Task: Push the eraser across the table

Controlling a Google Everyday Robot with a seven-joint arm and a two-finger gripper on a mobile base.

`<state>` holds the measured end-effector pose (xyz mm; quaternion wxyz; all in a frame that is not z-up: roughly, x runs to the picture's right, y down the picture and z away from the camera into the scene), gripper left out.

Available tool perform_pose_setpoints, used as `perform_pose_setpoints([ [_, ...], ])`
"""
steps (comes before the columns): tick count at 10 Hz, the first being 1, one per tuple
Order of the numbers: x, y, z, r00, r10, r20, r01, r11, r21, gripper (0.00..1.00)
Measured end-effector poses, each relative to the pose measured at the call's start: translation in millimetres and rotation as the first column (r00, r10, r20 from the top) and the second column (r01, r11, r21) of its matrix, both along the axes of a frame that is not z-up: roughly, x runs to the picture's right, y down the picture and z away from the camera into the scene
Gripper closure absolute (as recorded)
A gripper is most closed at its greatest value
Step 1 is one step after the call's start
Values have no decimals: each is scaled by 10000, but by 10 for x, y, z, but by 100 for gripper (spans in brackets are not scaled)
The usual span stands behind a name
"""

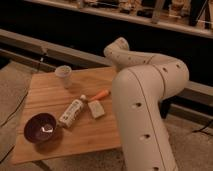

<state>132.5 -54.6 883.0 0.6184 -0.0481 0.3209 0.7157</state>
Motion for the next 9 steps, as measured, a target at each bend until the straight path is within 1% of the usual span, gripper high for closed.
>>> perform_pose_setpoints([
  [2,-263,189,-363,9999,87,-83,-91,9987,-501,100],
  [3,-382,263,-480,9999,131,-95,-136,9979,-627,100],
  [4,-514,376,-622,9996,239,-137,-249,9967,-776,100],
  [5,-605,512,-717,9991,381,-209,-399,9947,-947,100],
  [7,-633,691,-732,9975,632,-327,-668,9903,-1222,100],
  [8,-558,836,-653,9951,877,-467,-938,9840,-1518,100],
  [9,-469,933,-573,9925,1071,-589,-1158,9783,-1718,100],
])
